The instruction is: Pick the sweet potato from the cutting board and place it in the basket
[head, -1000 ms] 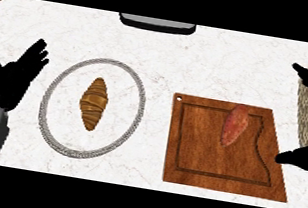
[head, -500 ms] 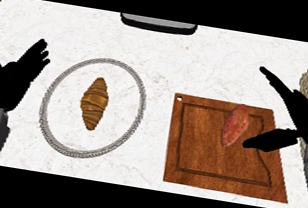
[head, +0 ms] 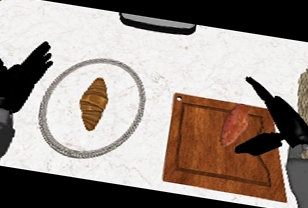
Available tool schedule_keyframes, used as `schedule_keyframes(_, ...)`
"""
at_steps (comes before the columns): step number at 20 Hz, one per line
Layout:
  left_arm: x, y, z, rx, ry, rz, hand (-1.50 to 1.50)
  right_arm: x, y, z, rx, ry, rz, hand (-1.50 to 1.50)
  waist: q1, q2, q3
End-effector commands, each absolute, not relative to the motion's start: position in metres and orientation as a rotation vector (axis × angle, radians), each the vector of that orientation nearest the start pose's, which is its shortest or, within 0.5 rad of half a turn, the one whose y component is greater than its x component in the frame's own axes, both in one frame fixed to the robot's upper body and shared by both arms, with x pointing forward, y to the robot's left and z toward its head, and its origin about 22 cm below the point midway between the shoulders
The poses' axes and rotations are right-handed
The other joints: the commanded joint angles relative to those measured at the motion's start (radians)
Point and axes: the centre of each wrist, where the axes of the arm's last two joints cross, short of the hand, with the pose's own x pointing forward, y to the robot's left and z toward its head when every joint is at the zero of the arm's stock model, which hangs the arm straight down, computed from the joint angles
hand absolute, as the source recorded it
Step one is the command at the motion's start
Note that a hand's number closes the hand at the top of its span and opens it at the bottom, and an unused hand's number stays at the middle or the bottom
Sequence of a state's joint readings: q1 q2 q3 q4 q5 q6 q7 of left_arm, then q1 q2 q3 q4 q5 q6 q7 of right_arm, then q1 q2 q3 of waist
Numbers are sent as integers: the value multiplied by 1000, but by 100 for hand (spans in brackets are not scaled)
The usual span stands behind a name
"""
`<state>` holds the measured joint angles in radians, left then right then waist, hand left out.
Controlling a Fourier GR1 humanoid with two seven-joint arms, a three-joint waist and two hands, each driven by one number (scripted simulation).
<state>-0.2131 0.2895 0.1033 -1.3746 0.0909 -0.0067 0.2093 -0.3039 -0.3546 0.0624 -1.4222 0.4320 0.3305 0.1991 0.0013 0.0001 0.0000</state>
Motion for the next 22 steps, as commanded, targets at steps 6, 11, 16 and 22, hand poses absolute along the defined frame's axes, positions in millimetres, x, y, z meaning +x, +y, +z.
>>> schedule_keyframes(6,287,335,45,191,-1386,-73,0,303,-294,59,-349,-1325,895,-150,-1,-1,0)
schedule_keyframes(11,293,324,50,212,-1389,-67,0,305,-287,72,-306,-1362,921,-150,-1,-1,0)
schedule_keyframes(16,278,327,32,190,-1368,-45,0,318,-274,70,-353,-1336,929,-150,3,0,0)
schedule_keyframes(22,299,322,38,182,-1392,-87,0,313,-279,44,-416,-1291,954,-150,0,0,0)
